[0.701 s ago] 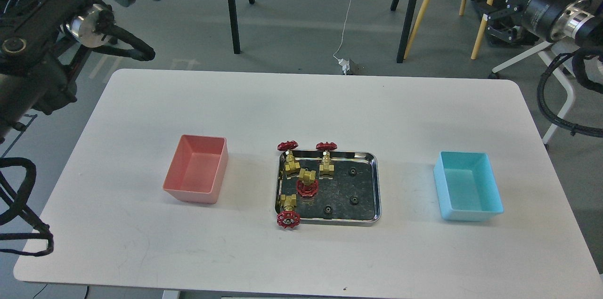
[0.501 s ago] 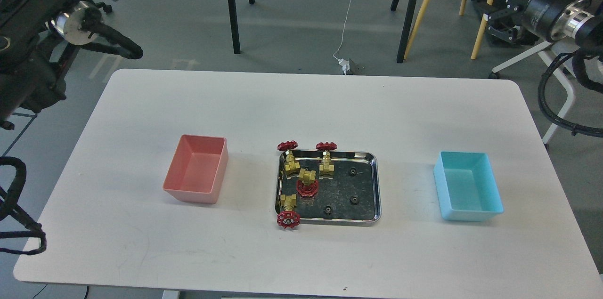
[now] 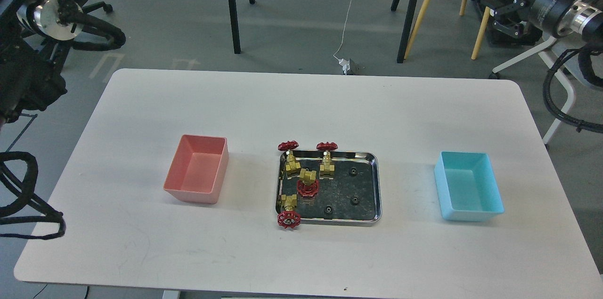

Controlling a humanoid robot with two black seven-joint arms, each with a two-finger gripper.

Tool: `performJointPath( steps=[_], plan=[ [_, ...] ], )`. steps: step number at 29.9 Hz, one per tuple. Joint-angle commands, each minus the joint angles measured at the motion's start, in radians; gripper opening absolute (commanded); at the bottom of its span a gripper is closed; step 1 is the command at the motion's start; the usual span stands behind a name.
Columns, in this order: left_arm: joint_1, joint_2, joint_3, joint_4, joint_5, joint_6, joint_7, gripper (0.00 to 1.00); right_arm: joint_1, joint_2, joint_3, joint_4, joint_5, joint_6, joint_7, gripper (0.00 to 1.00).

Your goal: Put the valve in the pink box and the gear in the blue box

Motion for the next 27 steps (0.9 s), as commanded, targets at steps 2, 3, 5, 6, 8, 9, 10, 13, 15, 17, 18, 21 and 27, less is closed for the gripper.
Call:
performJointPath(
  steps=[2,3,5,6,8,9,10,13,15,17,18,21,27],
  plan=[
    [-0.008,-0.016,0.109,-0.019,0.078,-0.005,-0.014,1.0,0.03,0.0,-0.002,-0.009,-0.023,-0.004,-0.003,0.99],
    [-0.008,-0.019,0.135,-0.033,0.113,-0.005,-0.014,1.0,0.038,0.0,-0.003,-0.009,-0.032,-0.004,-0.005,0.99],
    [-0.007,-0.018,0.162,-0.067,0.189,-0.005,-0.014,1.0,0.044,0.0,-0.003,-0.017,-0.051,-0.004,-0.009,0.99],
    [-0.004,-0.019,0.173,-0.085,0.242,-0.005,-0.014,1.0,0.047,0.001,-0.003,-0.026,-0.06,-0.004,-0.011,0.99],
    [0.001,-0.021,0.193,-0.131,0.397,-0.005,-0.014,1.0,0.07,0.001,-0.003,-0.047,-0.092,0.004,-0.012,0.99],
    [0.004,-0.023,0.201,-0.154,0.47,-0.005,-0.016,1.0,0.079,0.003,-0.003,-0.06,-0.103,0.004,-0.012,0.99],
    [0.005,-0.024,0.204,-0.18,0.55,-0.005,-0.019,1.0,0.087,0.01,-0.003,-0.07,-0.111,0.005,-0.011,0.99],
    [0.039,-0.041,0.227,-0.251,0.727,0.034,-0.039,1.0,0.098,0.017,-0.002,-0.075,-0.111,0.005,-0.011,0.99],
    [0.068,-0.049,0.256,-0.306,0.814,0.072,-0.048,1.0,0.104,0.018,-0.002,-0.075,-0.111,0.004,-0.011,0.99],
    [0.094,-0.047,0.29,-0.356,0.916,0.13,-0.065,1.0,0.115,0.018,-0.002,-0.077,-0.112,0.002,-0.012,0.99],
    [0.108,-0.047,0.31,-0.378,0.969,0.168,-0.082,1.0,0.122,0.018,-0.003,-0.078,-0.112,0.002,-0.012,0.99],
    [0.139,-0.047,0.374,-0.409,1.103,0.268,-0.128,1.0,0.142,0.017,-0.003,-0.098,-0.112,0.004,-0.014,0.99],
    [0.171,-0.05,0.558,-0.436,1.261,0.469,-0.184,0.99,0.151,0.01,-0.003,-0.103,-0.112,0.005,-0.015,0.99]
  ],
)
